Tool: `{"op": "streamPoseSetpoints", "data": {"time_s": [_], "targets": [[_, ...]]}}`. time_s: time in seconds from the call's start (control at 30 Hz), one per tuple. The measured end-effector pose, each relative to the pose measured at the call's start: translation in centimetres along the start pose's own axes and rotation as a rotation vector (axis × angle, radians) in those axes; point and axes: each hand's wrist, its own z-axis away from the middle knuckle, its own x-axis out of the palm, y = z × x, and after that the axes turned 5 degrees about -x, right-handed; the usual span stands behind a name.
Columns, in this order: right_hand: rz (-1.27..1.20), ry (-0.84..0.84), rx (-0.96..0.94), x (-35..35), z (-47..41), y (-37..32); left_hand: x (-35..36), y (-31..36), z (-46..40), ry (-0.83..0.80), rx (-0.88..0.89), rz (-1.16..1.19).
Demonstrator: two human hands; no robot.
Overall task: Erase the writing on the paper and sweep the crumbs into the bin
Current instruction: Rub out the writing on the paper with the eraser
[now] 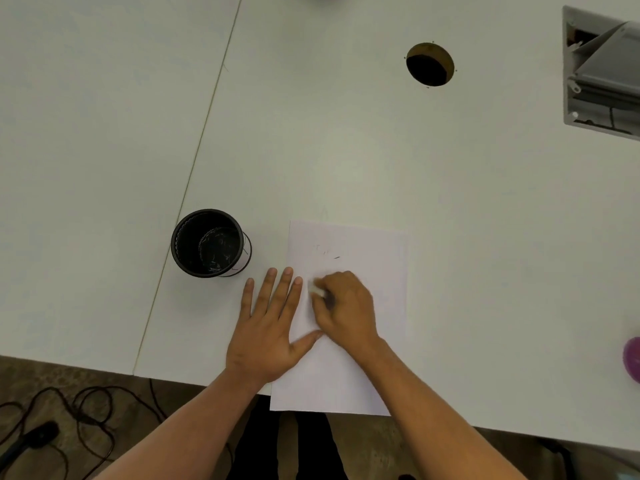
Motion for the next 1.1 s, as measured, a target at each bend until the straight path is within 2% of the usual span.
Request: {"op": "streamPoseSetpoints", "data": {"time_s": [0.13, 0.27, 0.4, 0.47, 0.6, 0.77, 0.93, 1.1], "targets": [[0.013, 0.083, 0.108, -1.0, -4.1, 1.3, -0.1, 0.1, 0.0, -0.014, -0.011, -0.009], [0.031, 0.137, 0.14, -1.9, -6.5, 1.9, -0.2, 0.1, 0.0, -0.012, -0.016, -0.006], [0.037, 0.015, -0.01, -0.8, -2.8, 0.3, 0.0, 0.1, 0.0, 0.014, 0.0, 0.009], [0.017, -0.044, -0.026, -0.4, -1.3, 0.2, 0.0, 0.1, 0.0, 0.015, 0.0, 0.004], [0.033, -0.006, 0.042, -0.9, -3.7, 1.0, 0.0, 0.1, 0.0, 0.005, -0.015, 0.008], [0.017, 0.127, 0.168, -0.7, -4.8, 0.3, 0.0, 0.1, 0.0, 0.018, -0.018, 0.01], [0.024, 0.01, 0.059, 0.0, -2.7, -0.9, 0.1, 0.2, -0.1, 0.031, -0.008, 0.019], [0.067, 0.12, 0.154, -1.1, -7.4, 0.4, 0.0, 0.1, 0.0, 0.025, -0.016, 0.005]]}}
